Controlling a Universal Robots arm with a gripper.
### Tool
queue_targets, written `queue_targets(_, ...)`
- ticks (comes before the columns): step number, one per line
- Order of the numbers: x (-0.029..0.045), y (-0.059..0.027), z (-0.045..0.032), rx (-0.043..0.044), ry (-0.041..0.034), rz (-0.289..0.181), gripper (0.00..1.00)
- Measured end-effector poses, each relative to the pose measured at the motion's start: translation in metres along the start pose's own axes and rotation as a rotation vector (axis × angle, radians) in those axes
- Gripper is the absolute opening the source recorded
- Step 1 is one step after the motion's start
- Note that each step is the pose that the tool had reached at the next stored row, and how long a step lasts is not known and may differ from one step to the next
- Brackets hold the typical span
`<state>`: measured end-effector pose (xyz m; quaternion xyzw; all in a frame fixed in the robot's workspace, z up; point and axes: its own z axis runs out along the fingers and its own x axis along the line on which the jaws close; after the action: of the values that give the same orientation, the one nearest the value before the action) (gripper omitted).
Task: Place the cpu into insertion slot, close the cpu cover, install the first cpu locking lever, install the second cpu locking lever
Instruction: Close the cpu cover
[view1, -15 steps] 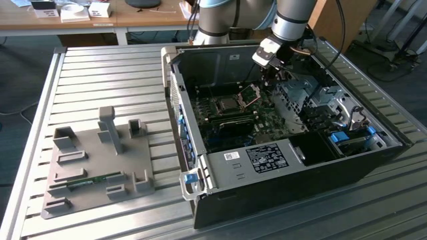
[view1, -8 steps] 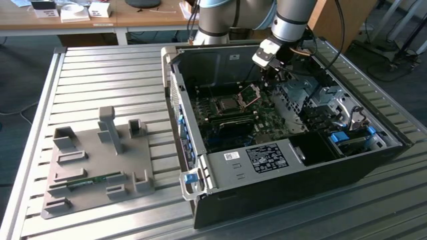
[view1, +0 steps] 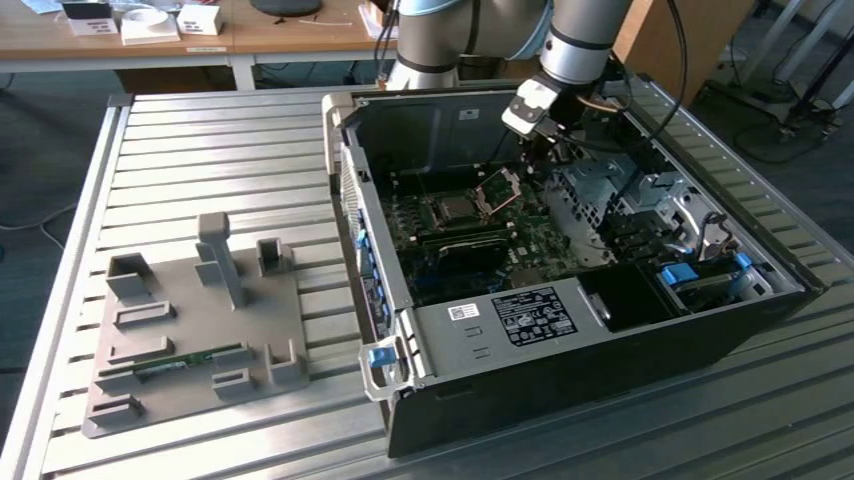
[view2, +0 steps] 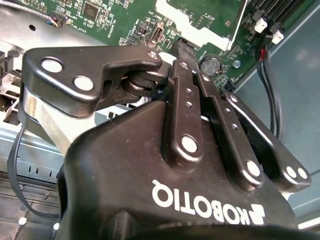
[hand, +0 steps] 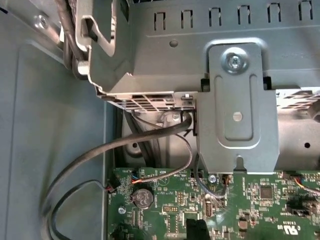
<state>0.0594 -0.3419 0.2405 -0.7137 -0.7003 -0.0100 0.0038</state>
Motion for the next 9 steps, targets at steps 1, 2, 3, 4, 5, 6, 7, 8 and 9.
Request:
queue_targets(1, 0.0, -0.0007, 0.0001, 0.0, 0.0, 0.0, 0.11)
queue_targets(2, 0.0, -0.0014, 0.0001, 0.0001, -0.0001, 0.0, 0.11)
queue_targets(3, 0.0, -0.0023, 0.0001, 0.0, -0.0002, 0.0, 0.11)
queue_targets(4, -0.0001, -0.0032, 0.0002, 0.0, -0.0001, 0.0, 0.11)
queue_targets(5, -0.0001, -0.0042, 0.0002, 0.0, -0.0001, 0.0, 0.11)
queue_targets(6, -0.0001, -0.0054, 0.0002, 0.0, -0.0002, 0.0, 0.11)
queue_targets(7, -0.0001, -0.0066, 0.0003, 0.0, -0.0001, 0.0, 0.11)
queue_targets(8, -0.0001, -0.0081, 0.0003, 0.0, -0.0002, 0.0, 0.11)
queue_targets(9, -0.0002, -0.0096, 0.0004, -0.0001, -0.0002, 0.0, 0.11)
